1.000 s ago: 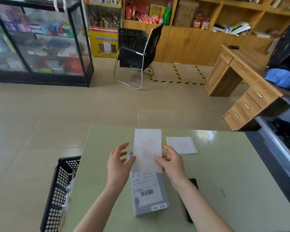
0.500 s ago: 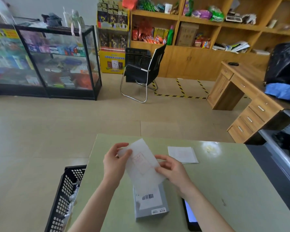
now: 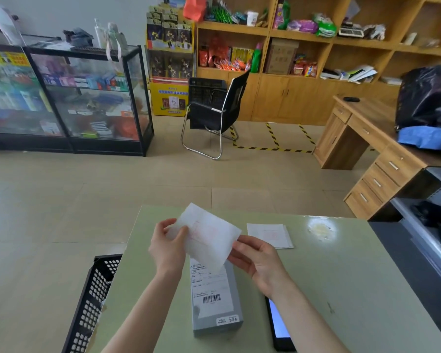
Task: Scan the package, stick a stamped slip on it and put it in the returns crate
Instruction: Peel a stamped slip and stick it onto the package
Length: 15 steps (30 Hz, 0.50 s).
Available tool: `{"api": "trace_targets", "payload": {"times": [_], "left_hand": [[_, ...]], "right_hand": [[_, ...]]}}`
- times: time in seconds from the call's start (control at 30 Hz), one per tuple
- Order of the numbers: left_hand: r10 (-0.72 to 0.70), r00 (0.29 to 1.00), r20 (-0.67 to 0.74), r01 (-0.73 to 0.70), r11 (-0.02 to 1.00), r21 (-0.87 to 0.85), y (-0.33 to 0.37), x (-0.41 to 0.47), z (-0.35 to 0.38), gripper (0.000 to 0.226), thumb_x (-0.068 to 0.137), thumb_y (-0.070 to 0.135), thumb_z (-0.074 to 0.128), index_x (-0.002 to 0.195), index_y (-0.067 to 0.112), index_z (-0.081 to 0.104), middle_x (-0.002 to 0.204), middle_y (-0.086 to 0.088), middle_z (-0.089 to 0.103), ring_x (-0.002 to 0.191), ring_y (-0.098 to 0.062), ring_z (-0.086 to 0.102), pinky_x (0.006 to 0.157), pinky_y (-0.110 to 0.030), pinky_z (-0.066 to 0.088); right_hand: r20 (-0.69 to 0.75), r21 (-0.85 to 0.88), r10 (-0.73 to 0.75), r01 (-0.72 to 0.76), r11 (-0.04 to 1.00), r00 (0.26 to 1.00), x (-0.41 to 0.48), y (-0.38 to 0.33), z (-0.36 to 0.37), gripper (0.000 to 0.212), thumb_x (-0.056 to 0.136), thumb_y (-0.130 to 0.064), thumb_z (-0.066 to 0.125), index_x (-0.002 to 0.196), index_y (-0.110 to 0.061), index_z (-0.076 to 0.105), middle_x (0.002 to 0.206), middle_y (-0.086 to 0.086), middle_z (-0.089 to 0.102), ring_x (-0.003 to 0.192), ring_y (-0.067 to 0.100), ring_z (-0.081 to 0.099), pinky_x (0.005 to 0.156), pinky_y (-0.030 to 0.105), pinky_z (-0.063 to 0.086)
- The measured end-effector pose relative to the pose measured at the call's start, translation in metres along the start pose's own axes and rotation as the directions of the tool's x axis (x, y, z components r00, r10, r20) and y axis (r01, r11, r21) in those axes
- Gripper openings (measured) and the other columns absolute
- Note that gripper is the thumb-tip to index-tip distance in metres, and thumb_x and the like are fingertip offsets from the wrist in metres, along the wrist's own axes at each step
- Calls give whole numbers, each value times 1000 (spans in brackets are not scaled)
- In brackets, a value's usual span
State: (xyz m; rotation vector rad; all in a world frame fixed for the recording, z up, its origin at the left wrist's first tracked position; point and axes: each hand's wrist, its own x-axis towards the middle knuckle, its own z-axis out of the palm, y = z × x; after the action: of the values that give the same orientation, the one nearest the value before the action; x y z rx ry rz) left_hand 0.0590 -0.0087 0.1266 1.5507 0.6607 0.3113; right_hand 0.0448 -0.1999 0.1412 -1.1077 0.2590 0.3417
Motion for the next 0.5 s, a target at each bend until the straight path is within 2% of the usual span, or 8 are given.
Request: {"api": "trace_targets", "payload": {"times": [0.03,0.1,0.13,0.2,0.23,0.3,0.4,0.5], "left_hand": [[31,999,19,-32,997,75,-2,-3,1,35,80,19,72,112,27,59,120,-4,58,94,-17,57,78,-26,45],[204,978,50,-210,943,257,-3,-14,2,42,81,18,72,119,28,58,133,-1,45,118,-20,44,96,-32,38],[315,945,91,-328,893,309,-2,-20,3,39,81,18,73,116,30,61,134,3,44,123,-17,40,98,-31,36],[441,864,243,-494,836,239,1,-30,6,28,83,16,71,102,36,66,122,17,56,114,-4,50,91,-19,40],[441,833,333,-512,843,165,4,-36,8,26,84,16,70,96,39,67,111,21,62,105,2,57,85,-14,43],[407,791,456,-478,877,47,9,-45,13,26,86,18,69,92,43,70,99,22,69,95,1,66,78,-12,51],[365,795,484,-420,907,6,10,-51,18,16,84,23,72,87,39,74,92,21,72,88,2,69,74,-10,51],[336,811,479,-400,916,36,7,-50,19,17,82,17,74,85,34,76,86,19,74,84,4,69,73,-9,50]], "right_hand": [[-14,-14,-10,10,1000,1000,0,-1,-1,24,61,-6,79,84,-2,72,83,20,74,71,30,71,64,32,60],[-36,-59,-22,19,998,999,1,-2,-2,15,69,-4,77,83,-3,73,82,20,74,69,29,71,62,31,60],[-43,-82,-29,25,996,999,1,-2,-2,11,72,-2,76,83,-2,73,82,20,74,69,30,72,62,30,60],[-45,-111,-48,43,993,998,2,-1,-2,8,76,-2,74,84,-2,73,83,21,74,72,31,72,65,30,60],[-36,-121,-57,52,991,998,2,0,-2,8,76,-3,74,84,-3,74,84,21,74,75,32,72,67,31,60],[-4,-125,-70,69,990,998,2,1,0,14,73,-10,78,85,-5,75,86,19,75,80,31,72,73,31,59],[16,-117,-83,84,990,996,2,0,1,27,67,-19,81,88,-5,75,88,16,75,86,29,73,76,29,58],[10,-121,-110,110,986,994,3,2,0,15,75,-11,77,88,-4,76,89,15,75,90,28,72,77,29,58]]}}
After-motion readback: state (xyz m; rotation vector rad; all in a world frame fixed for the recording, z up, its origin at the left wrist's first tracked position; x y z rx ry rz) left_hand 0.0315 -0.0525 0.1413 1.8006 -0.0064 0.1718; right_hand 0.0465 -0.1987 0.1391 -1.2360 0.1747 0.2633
